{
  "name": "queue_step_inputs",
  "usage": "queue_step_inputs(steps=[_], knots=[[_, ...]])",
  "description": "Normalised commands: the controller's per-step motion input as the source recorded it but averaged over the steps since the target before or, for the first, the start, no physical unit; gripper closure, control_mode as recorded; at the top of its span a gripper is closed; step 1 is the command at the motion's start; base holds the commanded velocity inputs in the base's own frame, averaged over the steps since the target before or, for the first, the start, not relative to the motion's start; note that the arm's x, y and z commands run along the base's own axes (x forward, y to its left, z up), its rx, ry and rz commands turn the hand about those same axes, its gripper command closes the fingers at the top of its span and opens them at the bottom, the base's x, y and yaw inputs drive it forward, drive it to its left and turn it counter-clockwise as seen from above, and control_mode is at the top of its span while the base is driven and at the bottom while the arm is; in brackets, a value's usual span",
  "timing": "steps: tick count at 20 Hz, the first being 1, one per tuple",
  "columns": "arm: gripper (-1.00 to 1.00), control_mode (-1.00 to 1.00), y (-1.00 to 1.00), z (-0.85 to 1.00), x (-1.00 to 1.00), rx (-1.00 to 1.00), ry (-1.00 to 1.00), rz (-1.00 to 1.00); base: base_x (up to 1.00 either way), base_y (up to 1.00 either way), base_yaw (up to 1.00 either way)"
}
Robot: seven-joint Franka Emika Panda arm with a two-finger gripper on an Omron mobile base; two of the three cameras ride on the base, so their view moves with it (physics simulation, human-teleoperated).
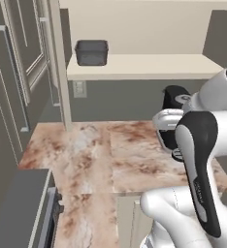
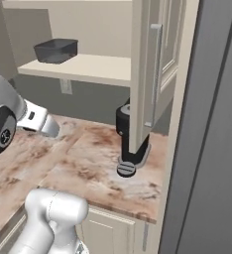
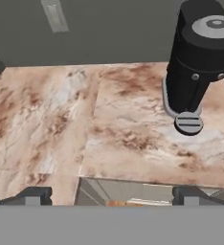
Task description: Retrieve the tupperware and aluminum foil from the cabinet and place them on the dining counter near the plate with fishs to prepare for storing leftovers.
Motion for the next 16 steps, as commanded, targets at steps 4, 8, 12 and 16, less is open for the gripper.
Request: queue_step_inputs(steps=[4,8,12,16], knots=[[-1.0,-1.0,0.36,0.65,0.0,-0.05,-0.16,0.0,0.0,0.0,0.0],[-1.0,-1.0,0.17,0.79,0.03,0.0,-0.19,0.0,0.0,0.0,0.0],[-1.0,-1.0,0.1,0.49,0.26,0.0,-0.11,0.0,0.0,0.0,0.0],[-1.0,-1.0,0.03,0.2,0.32,0.0,-0.11,0.0,0.0,0.0,0.0]])
